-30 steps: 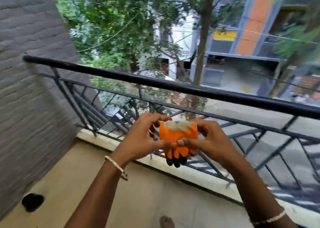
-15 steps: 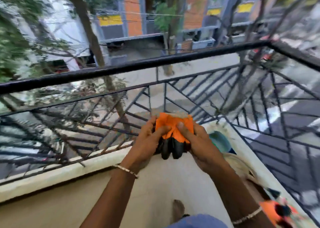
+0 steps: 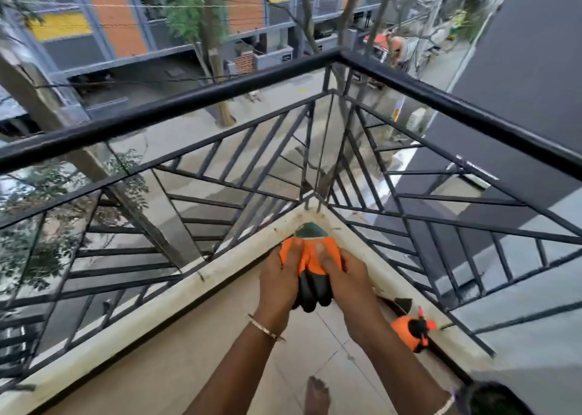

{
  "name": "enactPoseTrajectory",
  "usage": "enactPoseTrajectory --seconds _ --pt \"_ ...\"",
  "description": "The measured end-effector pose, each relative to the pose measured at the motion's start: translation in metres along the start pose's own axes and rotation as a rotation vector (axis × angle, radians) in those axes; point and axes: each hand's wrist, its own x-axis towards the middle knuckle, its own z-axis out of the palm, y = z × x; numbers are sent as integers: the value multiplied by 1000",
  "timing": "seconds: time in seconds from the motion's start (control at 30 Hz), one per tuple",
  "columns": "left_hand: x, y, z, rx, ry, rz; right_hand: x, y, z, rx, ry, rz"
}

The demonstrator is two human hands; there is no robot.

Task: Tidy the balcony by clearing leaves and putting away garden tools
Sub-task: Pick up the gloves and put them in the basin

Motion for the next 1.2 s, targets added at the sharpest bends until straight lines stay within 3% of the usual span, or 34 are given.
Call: enactPoseTrajectory --seconds 0.13,0.23,0.4,0.6,0.73,0.97,1.2 --pt "31 -24 43 104 168 33 31 6 -40 93 -208 187" --pt "49 -28 67 166 207 12 56 16 -56 126 -278 230" --pt "100 -53 88 138 176 -75 117 42 -60 128 -187 265" --pt "183 -56 108 -230 149 -293 213 60 -52 52 -109 235" --pt "248 -83 119 -107 190 -323 270 74 -40 -26 -138 288" --pt "353 -158 145 12 163 -396 369 139 -18 115 25 517" --pt "446 -275 162 34 91 -542 458 265 -9 137 72 676"
